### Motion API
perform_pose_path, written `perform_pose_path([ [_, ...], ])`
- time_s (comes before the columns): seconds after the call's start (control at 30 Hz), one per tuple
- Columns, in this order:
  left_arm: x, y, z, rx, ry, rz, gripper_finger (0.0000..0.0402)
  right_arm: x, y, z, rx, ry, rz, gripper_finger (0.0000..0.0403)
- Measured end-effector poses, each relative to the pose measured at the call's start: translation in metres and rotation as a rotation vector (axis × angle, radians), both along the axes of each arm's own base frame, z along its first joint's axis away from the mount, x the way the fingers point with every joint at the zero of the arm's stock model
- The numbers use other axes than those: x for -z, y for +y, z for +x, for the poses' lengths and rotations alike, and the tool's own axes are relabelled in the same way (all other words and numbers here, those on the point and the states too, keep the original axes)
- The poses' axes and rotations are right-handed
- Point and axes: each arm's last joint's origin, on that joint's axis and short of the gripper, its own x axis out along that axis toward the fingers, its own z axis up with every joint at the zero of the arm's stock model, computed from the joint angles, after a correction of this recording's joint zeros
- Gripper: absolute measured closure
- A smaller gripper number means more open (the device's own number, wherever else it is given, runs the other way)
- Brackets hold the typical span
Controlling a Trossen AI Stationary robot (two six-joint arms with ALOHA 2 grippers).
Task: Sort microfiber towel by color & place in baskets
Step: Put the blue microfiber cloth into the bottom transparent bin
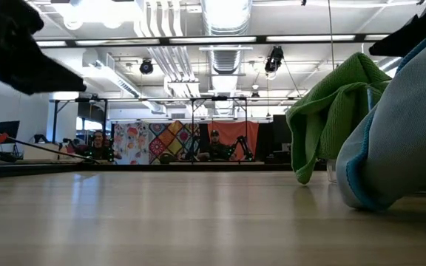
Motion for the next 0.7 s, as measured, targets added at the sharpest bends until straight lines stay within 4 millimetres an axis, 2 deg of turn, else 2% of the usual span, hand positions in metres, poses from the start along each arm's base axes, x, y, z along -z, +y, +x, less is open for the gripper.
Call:
perform_pose_path([
  [0.23,0.018,0.003,-0.003,0.000,-0.018,-0.015,0.0228,0.012,-0.001,-0.001,-0.045,-0.052,-0.034,0.0335],
  [0.7,0.020,0.002,-0.003,0.022,0.006,0.004,0.0228,0.052,-0.009,-0.012,-0.215,-0.075,0.063,0.0335],
])
